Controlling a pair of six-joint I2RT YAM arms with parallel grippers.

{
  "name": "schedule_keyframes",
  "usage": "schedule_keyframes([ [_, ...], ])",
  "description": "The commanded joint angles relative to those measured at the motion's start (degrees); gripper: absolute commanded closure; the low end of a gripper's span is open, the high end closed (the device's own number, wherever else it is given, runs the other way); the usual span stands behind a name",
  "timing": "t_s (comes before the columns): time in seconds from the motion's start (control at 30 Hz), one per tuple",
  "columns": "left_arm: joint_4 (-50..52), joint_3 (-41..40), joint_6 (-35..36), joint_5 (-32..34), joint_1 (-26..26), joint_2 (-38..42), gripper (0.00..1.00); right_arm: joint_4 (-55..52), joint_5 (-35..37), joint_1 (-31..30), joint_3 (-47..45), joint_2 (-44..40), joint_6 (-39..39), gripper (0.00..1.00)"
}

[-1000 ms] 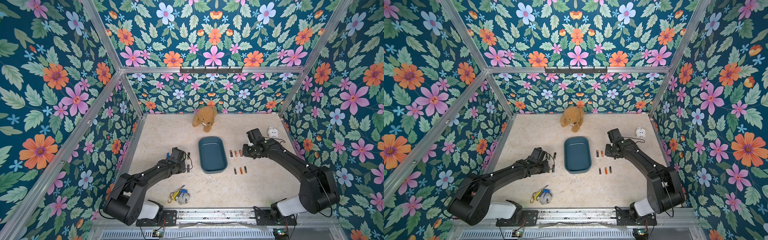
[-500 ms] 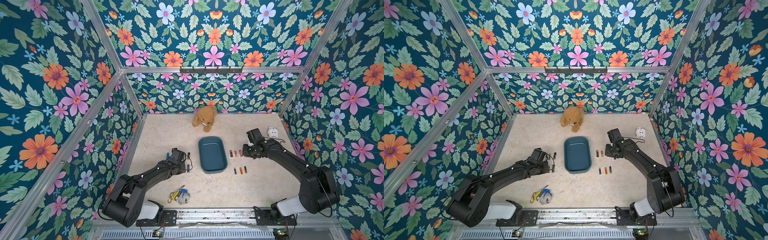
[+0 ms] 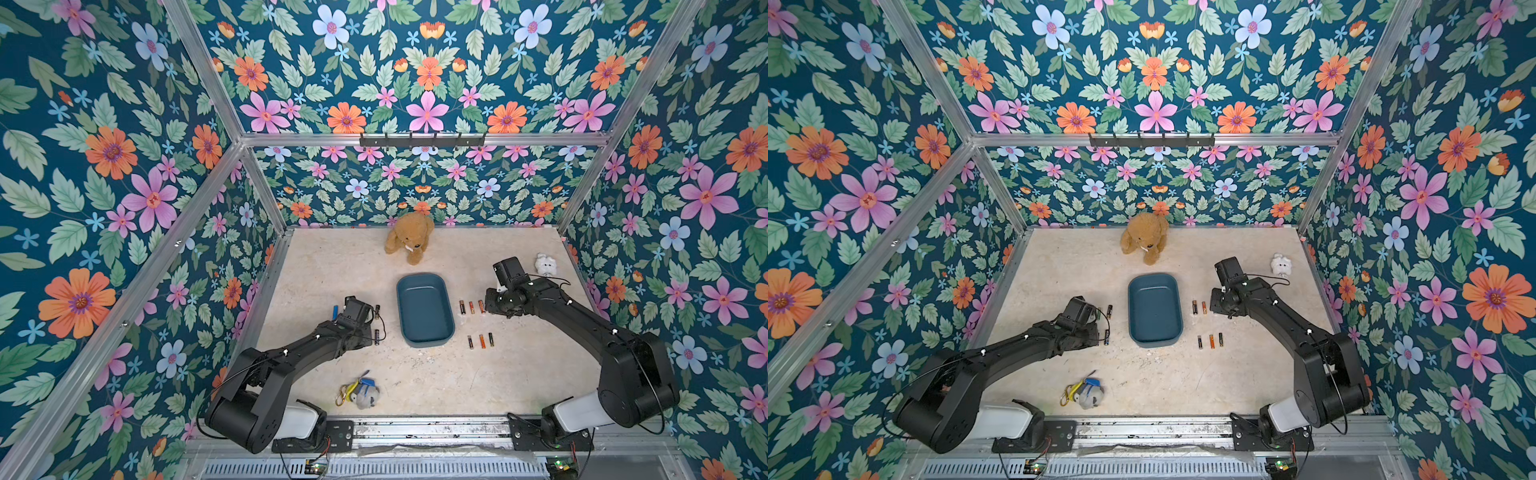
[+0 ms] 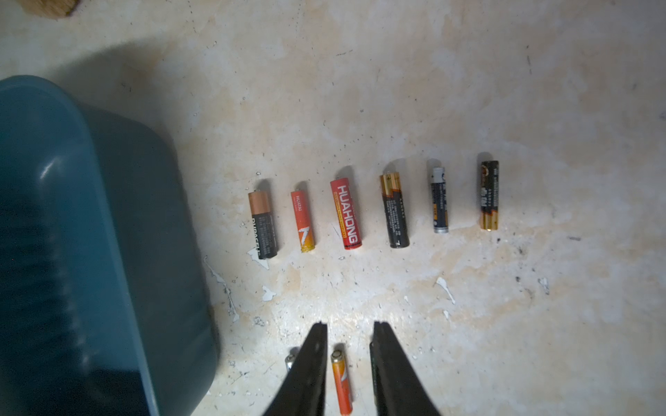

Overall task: Take the batteries out of the storage box
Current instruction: Place the battery at the center of the board.

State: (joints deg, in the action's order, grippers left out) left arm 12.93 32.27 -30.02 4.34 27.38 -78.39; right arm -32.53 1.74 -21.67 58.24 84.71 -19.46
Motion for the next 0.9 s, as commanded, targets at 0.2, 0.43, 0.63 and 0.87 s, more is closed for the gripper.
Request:
schedule_keyframes([
  [0.2,6.8,-0.6,-1.1,-0.5,-0.1,0.5,0.75,-0.3,0.2,0.0,0.4,0.1,0.5,0.71],
  [0.43,6.9,-0.4,-1.1,0.0,-0.1,0.5,0.73,-0.4,0.3,0.0,0.4,0.3,0.5,0.72],
  [0.63,7.0,-0.4,-1.1,0.2,-0.1,1.0,0.72,-0.3,-0.1,0.0,0.5,0.4,0.5,0.71],
  [0.87,7.2,-0.4,-1.2,1.1,-0.1,1.8,0.72,-0.7,0.1,0.0,1.0,0.5,0.5,0.71],
])
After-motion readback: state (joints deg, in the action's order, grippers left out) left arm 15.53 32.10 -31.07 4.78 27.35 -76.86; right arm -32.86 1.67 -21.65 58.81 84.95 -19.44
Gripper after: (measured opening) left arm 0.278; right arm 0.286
